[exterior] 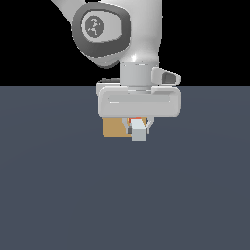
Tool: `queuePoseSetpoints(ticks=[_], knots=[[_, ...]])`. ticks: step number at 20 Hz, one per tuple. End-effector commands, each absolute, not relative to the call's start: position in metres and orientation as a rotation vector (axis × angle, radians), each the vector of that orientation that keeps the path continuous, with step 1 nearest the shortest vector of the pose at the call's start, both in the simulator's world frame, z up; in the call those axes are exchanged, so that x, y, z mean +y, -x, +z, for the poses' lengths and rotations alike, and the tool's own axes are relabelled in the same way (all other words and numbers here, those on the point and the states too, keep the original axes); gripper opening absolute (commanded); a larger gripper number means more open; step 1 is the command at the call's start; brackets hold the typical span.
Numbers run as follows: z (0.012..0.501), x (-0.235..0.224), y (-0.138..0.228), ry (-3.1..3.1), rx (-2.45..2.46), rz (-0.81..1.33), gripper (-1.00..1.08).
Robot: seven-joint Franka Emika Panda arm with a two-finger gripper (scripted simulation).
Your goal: Insert the peg into the horizontal hole in a box.
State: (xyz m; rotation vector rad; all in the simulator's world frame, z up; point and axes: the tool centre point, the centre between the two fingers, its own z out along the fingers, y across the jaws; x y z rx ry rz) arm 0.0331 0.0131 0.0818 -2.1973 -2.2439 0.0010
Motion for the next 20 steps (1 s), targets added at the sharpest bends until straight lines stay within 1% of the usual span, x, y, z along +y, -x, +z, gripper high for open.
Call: queuePoseSetpoints(ticks=[1,12,16,20], knots=[[0.083,0.013,-0.033,2.196,-2.247,0.000,-1.00],[0.083,0.016,-0.032,2.193,-2.249,0.002,-1.00],[0.083,0.034,-0.031,2.193,-2.249,0.002,-1.00],[0.083,0.066,-0.029,2.193,-2.250,0.001,-1.00]])
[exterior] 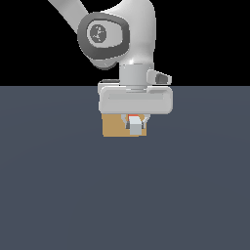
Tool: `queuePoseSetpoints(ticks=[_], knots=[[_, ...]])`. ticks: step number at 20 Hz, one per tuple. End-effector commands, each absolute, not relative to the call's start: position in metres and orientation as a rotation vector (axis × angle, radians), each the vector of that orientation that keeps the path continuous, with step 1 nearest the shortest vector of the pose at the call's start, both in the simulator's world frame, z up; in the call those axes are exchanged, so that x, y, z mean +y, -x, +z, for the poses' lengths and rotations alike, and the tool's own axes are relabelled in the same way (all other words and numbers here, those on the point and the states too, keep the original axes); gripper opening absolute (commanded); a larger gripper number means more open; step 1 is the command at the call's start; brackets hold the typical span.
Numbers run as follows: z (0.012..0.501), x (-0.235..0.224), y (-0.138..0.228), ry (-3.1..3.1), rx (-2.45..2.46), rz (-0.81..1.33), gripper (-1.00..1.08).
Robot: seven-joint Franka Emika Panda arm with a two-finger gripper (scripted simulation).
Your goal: Insert the peg into the horizontal hole in a box.
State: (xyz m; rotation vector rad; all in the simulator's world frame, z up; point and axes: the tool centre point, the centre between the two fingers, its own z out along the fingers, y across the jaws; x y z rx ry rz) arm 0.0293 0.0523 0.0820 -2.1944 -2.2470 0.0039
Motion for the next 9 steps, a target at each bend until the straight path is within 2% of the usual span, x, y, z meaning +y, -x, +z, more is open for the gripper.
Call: queuePoseSetpoints(ticks=[1,9], knots=[[0.083,0.074,-0.029,2.193,-2.250,0.000,-1.00],[0.084,0.103,-0.028,2.193,-2.251,0.000,-1.00]])
